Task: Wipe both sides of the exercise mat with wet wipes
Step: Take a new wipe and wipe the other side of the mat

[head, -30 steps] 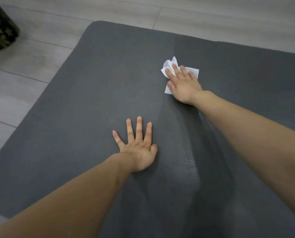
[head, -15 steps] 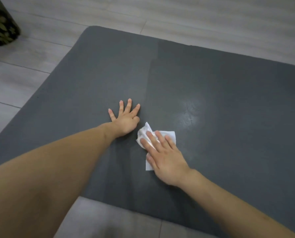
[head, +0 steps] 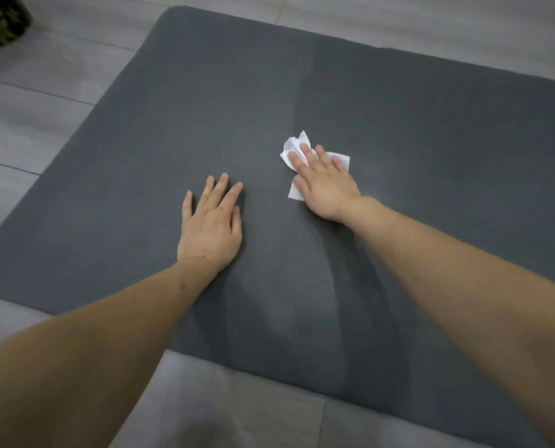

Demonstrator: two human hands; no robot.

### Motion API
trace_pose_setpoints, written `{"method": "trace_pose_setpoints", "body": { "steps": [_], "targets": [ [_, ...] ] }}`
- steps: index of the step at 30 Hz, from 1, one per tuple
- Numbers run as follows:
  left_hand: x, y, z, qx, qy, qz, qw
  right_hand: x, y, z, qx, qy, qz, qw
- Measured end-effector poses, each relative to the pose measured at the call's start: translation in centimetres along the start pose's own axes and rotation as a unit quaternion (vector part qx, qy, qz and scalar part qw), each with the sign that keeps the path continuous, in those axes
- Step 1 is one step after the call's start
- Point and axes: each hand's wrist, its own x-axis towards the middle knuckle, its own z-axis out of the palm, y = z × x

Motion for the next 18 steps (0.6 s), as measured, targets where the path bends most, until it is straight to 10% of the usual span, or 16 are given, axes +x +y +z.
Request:
{"method": "trace_pose_setpoints", "body": {
  "steps": [18],
  "targets": [
    [0.2, -0.7, -0.2, 0.013, -0.016, 0.008, 1.0, -25.0, -11.9, 10.3, -0.04, 0.039, -0.153, 0.987]
  ]
}}
